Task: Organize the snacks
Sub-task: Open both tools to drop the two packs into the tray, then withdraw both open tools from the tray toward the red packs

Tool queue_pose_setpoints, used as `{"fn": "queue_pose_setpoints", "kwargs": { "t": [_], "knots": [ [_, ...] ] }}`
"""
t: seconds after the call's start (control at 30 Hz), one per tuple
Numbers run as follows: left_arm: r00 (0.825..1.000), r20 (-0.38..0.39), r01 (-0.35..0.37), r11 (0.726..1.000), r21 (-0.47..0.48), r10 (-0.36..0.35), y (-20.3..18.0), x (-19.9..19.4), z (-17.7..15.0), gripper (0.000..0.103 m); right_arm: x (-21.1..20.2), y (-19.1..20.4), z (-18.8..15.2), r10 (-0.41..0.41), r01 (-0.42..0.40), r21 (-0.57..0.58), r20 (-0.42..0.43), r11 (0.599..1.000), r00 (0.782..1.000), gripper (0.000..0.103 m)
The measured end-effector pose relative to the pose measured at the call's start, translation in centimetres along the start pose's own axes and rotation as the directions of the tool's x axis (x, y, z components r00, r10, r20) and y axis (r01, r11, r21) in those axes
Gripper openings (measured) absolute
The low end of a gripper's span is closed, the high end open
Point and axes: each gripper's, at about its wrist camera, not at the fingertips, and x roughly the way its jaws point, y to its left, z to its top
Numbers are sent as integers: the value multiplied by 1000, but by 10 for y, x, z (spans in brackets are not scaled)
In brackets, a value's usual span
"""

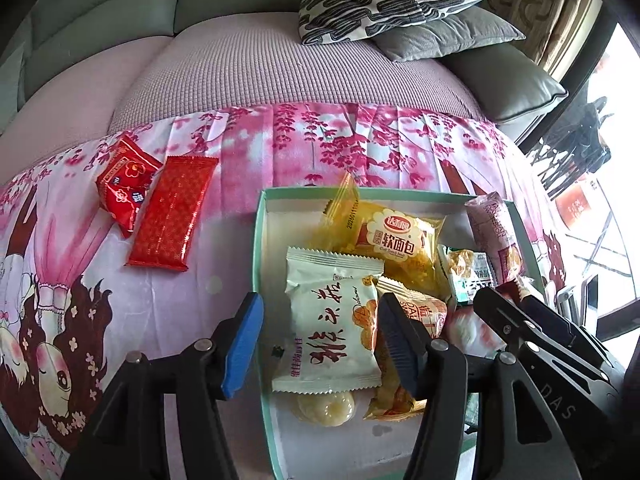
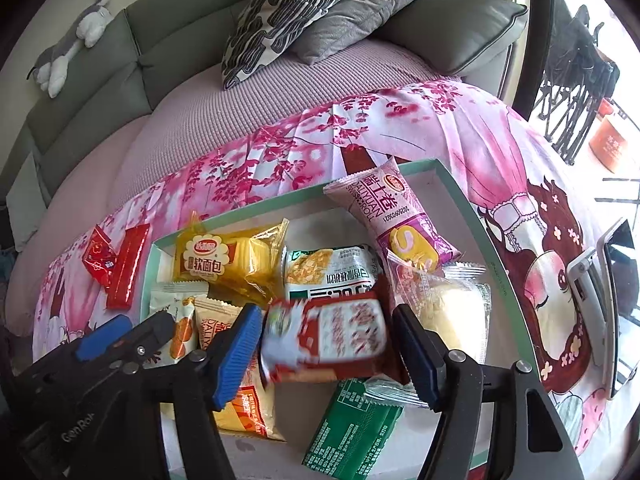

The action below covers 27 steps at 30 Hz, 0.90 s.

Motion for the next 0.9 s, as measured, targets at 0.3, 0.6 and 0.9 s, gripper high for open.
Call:
{"fn": "queue_pose_setpoints", "kwargs": {
  "t": [0.3, 0.6, 0.9],
  "knots": [
    [996, 4, -94, 992, -88, 94, 29, -13, 5, 65, -1, 3, 1, 11, -11, -19, 8, 1000, 1000, 78],
    [980, -14, -196, 963, -187, 197, 59, -8, 4, 88, -2, 8, 0, 16, -15, -41, 23, 999, 1000, 91],
    [963, 21, -259, 948, -184, 267, 59, -8, 3, 98, -5, 13, 0, 18, -14, -78, 48, 997, 999, 103]
  ]
}}
